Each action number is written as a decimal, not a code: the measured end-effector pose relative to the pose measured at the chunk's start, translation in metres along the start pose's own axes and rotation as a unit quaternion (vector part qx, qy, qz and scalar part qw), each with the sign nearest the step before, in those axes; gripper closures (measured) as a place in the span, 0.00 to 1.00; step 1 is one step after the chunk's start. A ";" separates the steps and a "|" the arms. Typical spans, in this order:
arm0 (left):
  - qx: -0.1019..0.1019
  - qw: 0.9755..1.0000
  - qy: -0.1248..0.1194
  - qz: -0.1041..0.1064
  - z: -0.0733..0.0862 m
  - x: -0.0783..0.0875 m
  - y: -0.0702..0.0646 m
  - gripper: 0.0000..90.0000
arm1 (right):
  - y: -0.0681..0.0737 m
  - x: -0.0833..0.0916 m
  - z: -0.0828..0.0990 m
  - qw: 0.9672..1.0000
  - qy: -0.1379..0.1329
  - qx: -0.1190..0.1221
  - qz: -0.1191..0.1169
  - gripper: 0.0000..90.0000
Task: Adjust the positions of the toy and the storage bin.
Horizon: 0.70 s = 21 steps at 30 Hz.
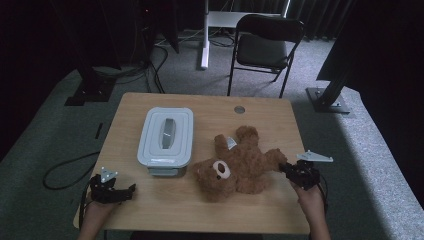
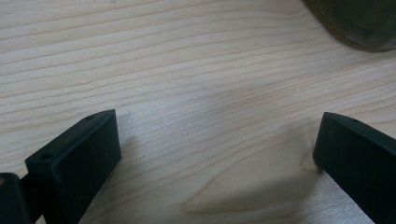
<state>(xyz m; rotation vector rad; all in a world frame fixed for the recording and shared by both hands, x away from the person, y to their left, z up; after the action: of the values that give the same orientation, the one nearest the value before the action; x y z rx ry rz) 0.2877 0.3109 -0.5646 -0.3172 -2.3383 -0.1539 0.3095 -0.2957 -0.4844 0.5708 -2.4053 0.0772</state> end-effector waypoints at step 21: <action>0.000 1.000 0.000 0.000 0.000 0.000 0.000 0.01 | 0.060 0.051 0.035 0.996 -0.010 0.024 -0.080 0.89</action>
<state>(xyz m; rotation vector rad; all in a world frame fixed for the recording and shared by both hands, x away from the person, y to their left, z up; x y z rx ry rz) 0.2877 0.3109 -0.5646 -0.3169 -2.3379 -0.1542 0.2283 -0.2678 -0.4749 0.7870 -2.3743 0.0610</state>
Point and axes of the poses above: each handheld gripper's, and its own axes: x roughly backward along the jaws, z roughly out of its underside, y roughly to its left, the point moved 1 cm from there along -x, roughly forward along the jaws, and after that the axes turned 1 degree about x, right-handed, at the moved point
